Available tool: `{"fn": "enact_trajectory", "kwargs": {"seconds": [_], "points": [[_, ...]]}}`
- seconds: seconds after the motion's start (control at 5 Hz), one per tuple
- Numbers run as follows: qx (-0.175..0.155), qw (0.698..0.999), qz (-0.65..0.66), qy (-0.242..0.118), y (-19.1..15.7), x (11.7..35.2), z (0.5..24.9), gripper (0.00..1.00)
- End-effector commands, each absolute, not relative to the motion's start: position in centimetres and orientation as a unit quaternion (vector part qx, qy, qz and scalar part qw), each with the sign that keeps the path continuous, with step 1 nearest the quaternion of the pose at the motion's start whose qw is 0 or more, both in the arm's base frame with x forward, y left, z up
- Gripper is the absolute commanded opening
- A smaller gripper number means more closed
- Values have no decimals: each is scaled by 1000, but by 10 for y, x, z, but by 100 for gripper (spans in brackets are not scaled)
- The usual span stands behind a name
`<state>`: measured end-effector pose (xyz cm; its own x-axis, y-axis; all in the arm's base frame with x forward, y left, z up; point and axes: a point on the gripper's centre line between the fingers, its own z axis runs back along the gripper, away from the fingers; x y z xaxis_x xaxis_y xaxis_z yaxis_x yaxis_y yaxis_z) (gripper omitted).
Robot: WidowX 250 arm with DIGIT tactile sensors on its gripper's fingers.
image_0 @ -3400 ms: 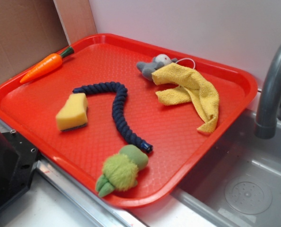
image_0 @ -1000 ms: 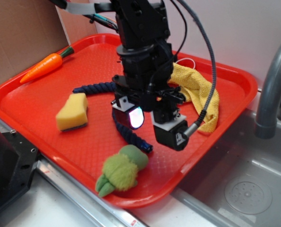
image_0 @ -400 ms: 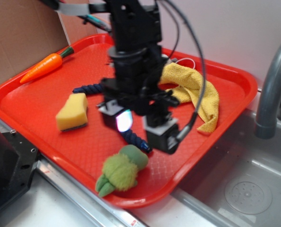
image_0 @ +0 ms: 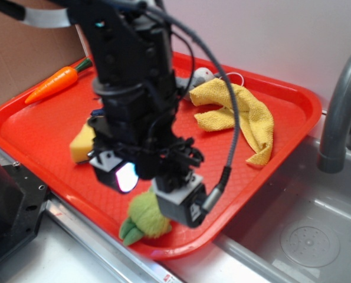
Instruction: Grab the green animal.
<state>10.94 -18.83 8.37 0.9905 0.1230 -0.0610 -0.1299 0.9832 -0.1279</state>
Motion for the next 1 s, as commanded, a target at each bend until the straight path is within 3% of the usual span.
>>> {"fn": "enact_trajectory", "kwargs": {"seconds": [0.0, 0.4, 0.8], "points": [[-100, 991, 86, 14, -187, 99, 64, 100], [-99, 993, 65, 6, -175, 121, 38, 100], [-93, 994, 59, 11, -162, 143, 29, 100]]}}
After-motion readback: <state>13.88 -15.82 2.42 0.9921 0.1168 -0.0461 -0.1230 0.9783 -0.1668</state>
